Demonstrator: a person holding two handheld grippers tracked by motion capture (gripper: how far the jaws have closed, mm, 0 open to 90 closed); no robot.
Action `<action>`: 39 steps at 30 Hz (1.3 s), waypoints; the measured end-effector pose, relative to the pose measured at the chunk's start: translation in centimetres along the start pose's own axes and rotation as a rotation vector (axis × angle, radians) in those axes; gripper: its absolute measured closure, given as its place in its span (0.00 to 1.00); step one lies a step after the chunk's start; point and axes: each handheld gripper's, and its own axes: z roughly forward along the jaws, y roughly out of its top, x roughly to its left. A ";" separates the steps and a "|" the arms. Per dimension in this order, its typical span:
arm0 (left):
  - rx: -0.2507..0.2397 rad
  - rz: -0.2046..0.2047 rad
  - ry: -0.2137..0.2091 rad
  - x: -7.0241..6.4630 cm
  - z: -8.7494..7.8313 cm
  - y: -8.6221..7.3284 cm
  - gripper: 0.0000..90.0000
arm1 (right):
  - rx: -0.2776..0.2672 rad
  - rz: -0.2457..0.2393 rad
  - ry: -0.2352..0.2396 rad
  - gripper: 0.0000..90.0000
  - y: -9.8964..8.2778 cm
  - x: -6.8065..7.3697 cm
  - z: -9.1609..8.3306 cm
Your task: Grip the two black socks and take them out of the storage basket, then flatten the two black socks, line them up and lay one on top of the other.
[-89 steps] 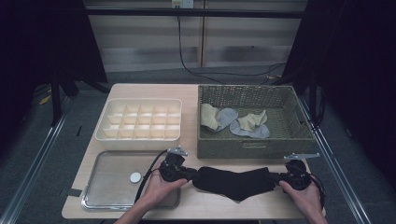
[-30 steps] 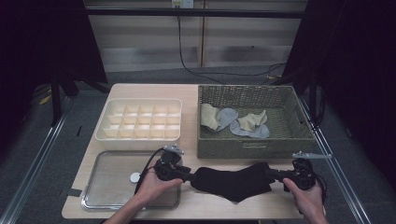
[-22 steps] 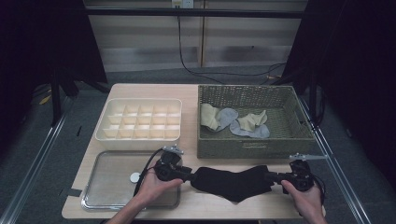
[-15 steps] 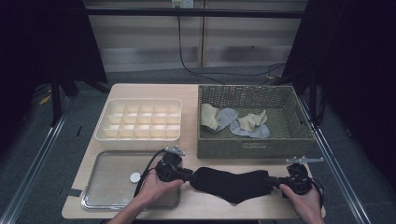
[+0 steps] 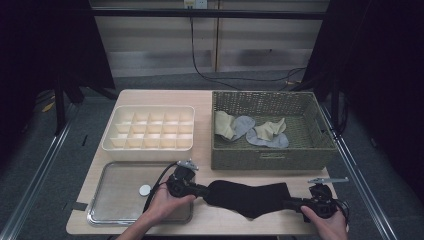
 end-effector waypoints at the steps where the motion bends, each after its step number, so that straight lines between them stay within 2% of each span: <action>1: 0.000 0.000 0.011 0.0 0.0 0.0 0.85 | 0.001 -0.005 -0.002 0.67 0.1 0.1 0.1; 6: -0.004 0.008 0.000 0.2 -0.2 0.0 0.85 | -0.002 -0.008 -0.020 0.83 0.3 0.3 0.6; 9: -0.016 -0.003 0.016 0.2 -0.5 0.0 0.83 | -0.014 -0.001 0.007 0.90 0.3 0.0 0.5; 10: -0.020 -0.006 0.005 0.3 -0.6 -0.1 0.82 | -0.018 0.005 0.013 0.91 0.3 -0.1 0.5; 12: -0.024 -0.012 0.011 0.4 -0.7 0.0 0.79 | -0.028 0.017 0.025 0.92 0.4 -0.2 0.3; 16: -0.041 -0.028 -0.012 0.5 -0.6 0.2 0.72 | -0.084 0.020 0.044 0.92 0.8 -0.2 -0.9; 21: -0.045 -0.034 -0.022 0.3 -0.2 0.5 0.66 | -0.122 -0.003 0.049 0.92 1.5 -0.1 -1.8; 22: -0.041 -0.032 -0.014 0.3 -0.1 0.6 0.66 | -0.128 -0.009 0.055 0.92 1.6 0.0 -1.9; 25: -0.041 -0.034 -0.026 0.2 0.1 0.8 0.66 | -0.131 -0.019 0.060 0.92 1.9 0.3 -2.1; 30: -0.042 -0.023 -0.026 0.0 0.3 1.0 0.71 | -0.147 -0.039 0.067 0.92 2.4 0.7 -2.3; 35: -0.051 -0.032 0.011 0.1 0.5 1.2 0.85 | -0.153 -0.055 0.080 0.92 3.1 1.4 -2.5; 39: -0.040 -0.010 0.008 -0.1 0.9 1.3 0.90 | -0.163 -0.070 0.092 0.92 3.7 2.1 -2.6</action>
